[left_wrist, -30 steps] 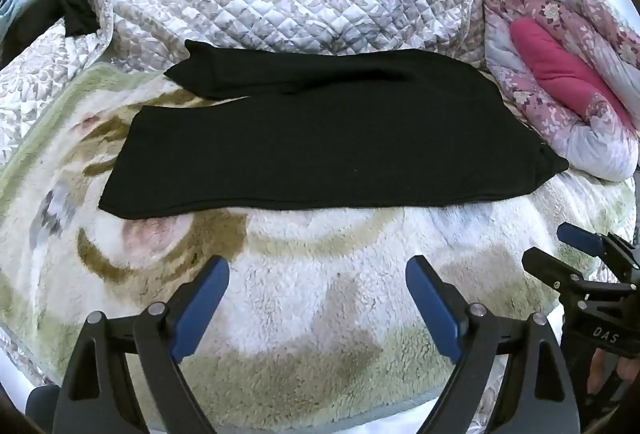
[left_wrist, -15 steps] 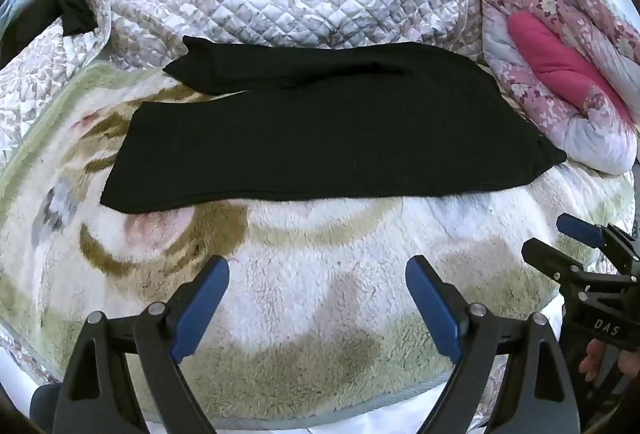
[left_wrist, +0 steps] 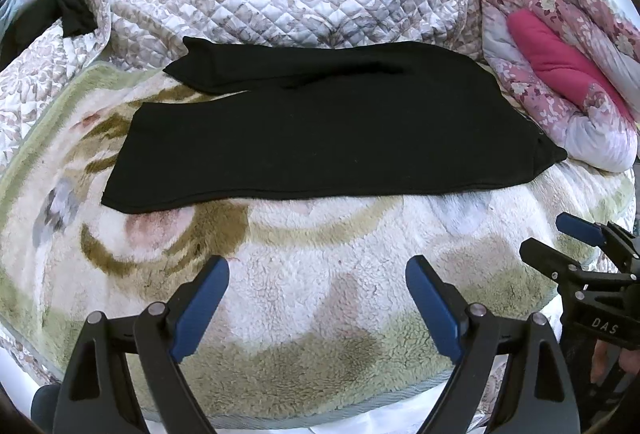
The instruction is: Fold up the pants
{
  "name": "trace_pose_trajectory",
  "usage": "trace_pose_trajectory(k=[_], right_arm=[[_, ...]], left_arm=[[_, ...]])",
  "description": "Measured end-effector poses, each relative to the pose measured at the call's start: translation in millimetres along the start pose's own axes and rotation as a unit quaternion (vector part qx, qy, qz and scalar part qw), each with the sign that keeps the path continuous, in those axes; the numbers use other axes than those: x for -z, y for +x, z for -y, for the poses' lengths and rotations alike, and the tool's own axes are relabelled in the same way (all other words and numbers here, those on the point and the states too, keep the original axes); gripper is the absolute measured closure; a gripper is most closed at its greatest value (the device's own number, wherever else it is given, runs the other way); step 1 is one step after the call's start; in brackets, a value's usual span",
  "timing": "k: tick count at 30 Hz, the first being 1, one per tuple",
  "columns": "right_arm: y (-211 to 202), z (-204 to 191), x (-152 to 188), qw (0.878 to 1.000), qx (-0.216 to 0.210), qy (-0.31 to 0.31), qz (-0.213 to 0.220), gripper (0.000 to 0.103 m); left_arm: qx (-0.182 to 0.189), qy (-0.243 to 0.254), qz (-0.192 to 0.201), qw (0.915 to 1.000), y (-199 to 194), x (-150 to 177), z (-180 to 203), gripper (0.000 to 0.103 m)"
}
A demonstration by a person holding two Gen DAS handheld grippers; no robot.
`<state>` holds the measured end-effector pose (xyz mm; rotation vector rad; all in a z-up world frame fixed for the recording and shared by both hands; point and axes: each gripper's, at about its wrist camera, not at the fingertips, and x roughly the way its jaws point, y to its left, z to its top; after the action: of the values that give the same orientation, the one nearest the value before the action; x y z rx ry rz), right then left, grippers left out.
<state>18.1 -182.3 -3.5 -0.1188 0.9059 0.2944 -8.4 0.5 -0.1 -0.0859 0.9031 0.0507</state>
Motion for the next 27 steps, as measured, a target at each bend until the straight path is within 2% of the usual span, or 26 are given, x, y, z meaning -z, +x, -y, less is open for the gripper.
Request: trace_pose_trajectory(k=[27], right_arm=[[1.9,0.3,-0.2,1.0,0.003,-0.002,-0.002,0.024]], left_arm=[[0.0,0.0,-0.002,1.0,0.2,-1.5,-1.3,0.012]])
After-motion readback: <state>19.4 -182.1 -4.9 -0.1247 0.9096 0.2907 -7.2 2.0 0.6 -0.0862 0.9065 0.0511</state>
